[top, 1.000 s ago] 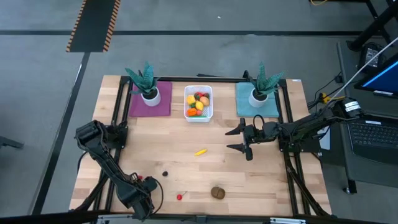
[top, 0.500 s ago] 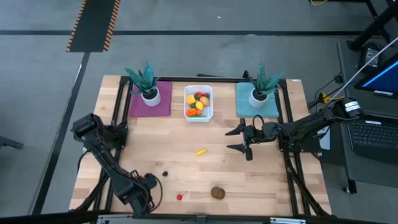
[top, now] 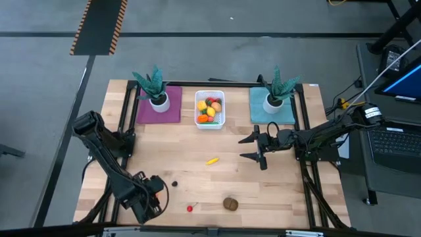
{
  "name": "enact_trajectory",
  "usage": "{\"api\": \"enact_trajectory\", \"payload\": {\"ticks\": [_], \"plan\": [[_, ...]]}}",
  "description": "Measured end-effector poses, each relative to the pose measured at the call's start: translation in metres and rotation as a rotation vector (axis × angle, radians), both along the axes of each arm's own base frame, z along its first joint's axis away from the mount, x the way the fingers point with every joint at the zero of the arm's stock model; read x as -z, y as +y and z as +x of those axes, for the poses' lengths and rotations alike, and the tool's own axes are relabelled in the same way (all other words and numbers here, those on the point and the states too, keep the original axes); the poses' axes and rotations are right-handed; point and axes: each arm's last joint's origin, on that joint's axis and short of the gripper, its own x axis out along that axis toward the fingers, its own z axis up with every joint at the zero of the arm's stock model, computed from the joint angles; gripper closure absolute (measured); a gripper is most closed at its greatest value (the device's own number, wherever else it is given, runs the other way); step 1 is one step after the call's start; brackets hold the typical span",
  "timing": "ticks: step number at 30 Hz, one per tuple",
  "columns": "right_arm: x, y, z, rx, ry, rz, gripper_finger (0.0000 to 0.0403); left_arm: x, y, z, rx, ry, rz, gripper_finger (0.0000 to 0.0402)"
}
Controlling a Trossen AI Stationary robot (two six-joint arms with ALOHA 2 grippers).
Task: Pick and placing Produce into tupperware
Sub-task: Put the orange into the white bin
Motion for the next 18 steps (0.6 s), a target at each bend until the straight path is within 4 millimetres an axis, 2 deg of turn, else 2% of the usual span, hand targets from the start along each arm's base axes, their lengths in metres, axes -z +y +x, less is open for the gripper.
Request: {"api": "enact_trajectory", "payload": {"ticks": [7, 18], "plan": [[0.001, 0.0, 0.0, -0.001, 0.005, -0.006, 0.0128, -0.009, 0.006, 0.003, 0.093, -0.258, 0.22, 0.0161], [0.001, 0.0, 0.0, -0.001, 0.008, -0.008, 0.0128, -0.016, 0.012, 0.01, 0.153, -0.523, 0.541, 0.0162]]}}
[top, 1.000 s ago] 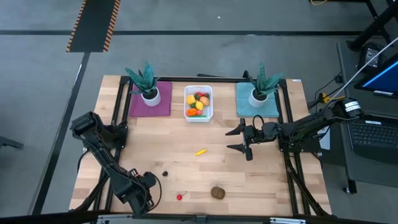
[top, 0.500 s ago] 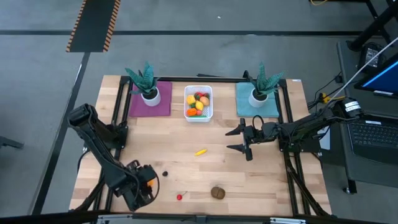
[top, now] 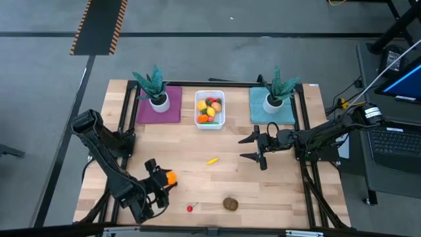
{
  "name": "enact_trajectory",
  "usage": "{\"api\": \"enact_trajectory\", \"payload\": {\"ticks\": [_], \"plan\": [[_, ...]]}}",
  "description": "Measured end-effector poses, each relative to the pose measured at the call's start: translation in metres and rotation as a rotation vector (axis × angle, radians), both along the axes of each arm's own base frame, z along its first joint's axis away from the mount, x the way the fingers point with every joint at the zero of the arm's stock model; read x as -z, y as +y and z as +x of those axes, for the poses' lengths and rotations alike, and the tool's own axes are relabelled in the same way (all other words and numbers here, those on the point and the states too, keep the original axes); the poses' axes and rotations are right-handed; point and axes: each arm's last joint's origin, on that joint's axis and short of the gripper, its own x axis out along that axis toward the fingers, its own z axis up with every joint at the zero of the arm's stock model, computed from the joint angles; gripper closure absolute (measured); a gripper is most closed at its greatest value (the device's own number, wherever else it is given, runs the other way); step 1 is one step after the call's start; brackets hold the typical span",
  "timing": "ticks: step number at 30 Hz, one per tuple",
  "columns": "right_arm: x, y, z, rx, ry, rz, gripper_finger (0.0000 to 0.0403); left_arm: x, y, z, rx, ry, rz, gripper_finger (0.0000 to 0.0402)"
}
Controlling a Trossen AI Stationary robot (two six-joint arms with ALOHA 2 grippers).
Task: Pick and placing Produce into tupperware
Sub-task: Put the orange into the white bin
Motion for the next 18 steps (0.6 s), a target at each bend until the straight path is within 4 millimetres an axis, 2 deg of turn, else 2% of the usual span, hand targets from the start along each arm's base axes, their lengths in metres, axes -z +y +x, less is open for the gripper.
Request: {"api": "enact_trajectory", "payload": {"ticks": [10, 18], "plan": [[0.0, 0.0, 0.0, 0.0, -0.001, -0.003, 0.0128, -0.007, 0.014, 0.014, -0.048, -0.185, 0.255, 0.0162], [0.0, 0.0, 0.0, 0.0, -0.002, -0.004, 0.0128, 0.027, 0.042, 0.018, -0.174, -0.261, 0.308, 0.0162]]}}
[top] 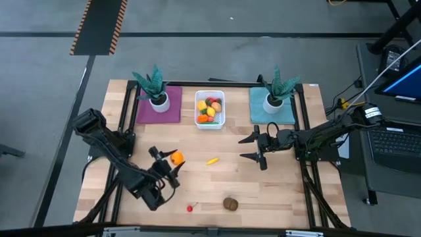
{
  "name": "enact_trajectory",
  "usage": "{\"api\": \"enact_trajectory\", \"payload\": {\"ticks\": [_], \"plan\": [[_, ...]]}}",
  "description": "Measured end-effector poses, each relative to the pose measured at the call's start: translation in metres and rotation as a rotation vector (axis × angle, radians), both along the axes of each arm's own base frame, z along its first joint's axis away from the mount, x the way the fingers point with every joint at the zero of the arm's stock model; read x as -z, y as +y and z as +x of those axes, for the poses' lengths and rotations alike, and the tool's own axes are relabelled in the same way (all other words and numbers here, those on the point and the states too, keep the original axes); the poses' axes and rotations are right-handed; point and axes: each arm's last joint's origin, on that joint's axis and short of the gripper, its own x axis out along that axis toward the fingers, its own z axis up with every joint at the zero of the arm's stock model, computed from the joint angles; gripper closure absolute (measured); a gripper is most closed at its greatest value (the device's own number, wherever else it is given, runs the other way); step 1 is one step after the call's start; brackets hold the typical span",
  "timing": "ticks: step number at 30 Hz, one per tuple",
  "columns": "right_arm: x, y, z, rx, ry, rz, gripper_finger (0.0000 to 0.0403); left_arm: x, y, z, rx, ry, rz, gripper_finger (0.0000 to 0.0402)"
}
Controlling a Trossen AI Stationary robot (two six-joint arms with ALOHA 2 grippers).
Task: Pick and placing Produce into tupperware
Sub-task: Put the orange into the white bin
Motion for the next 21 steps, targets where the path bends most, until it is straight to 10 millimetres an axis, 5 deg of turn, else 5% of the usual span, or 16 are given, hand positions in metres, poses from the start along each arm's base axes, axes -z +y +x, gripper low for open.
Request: {"api": "enact_trajectory", "payload": {"ticks": [13, 21], "plan": [[0.0, 0.0, 0.0, -0.003, -0.002, -0.02, 0.0128, 0.01, -0.001, -0.008, 0.009, -0.065, 0.016, 0.0162], [0.0, 0.0, 0.0, -0.002, -0.003, -0.019, 0.0128, 0.008, 0.013, 0.004, -0.06, -0.103, 0.045, 0.0161]]}}
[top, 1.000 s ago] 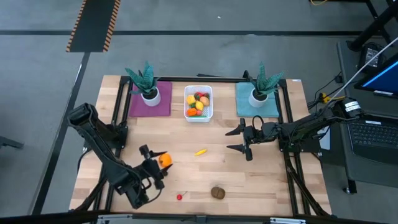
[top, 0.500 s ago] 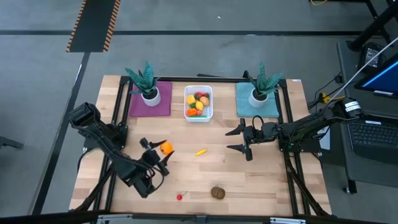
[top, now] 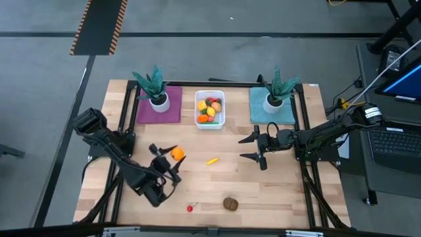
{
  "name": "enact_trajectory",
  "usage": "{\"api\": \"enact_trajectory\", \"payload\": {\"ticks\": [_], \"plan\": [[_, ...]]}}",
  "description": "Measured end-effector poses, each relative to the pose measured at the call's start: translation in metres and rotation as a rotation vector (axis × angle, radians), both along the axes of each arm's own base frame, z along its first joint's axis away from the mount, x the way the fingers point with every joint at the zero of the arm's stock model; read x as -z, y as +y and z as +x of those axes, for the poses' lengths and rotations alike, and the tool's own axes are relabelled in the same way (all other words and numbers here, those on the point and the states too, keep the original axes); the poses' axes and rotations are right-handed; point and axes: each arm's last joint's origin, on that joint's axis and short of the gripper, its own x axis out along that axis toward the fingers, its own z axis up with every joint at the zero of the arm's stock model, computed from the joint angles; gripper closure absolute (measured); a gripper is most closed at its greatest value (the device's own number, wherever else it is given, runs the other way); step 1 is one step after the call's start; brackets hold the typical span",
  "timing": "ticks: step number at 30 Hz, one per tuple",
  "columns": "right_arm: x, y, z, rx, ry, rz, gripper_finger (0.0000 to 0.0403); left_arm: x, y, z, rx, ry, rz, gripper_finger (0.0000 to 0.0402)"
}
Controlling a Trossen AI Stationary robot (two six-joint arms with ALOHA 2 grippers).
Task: Pick and placing Produce into tupperware
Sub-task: Put the orange into the white bin
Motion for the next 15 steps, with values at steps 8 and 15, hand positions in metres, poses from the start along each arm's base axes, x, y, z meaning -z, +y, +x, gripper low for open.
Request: {"api": "enact_trajectory", "payload": {"ticks": [8, 15], "plan": [[0.0, 0.0, 0.0, 0.0, 0.0, 0.0, 0.0128, 0.0, 0.028, 0.019, -0.115, 0.044, 0.036, 0.0162], [0.0, 0.0, 0.0, 0.0, 0.0, -0.001, 0.0128, 0.001, 0.043, 0.029, -0.181, 0.04, 0.004, 0.0162]]}}
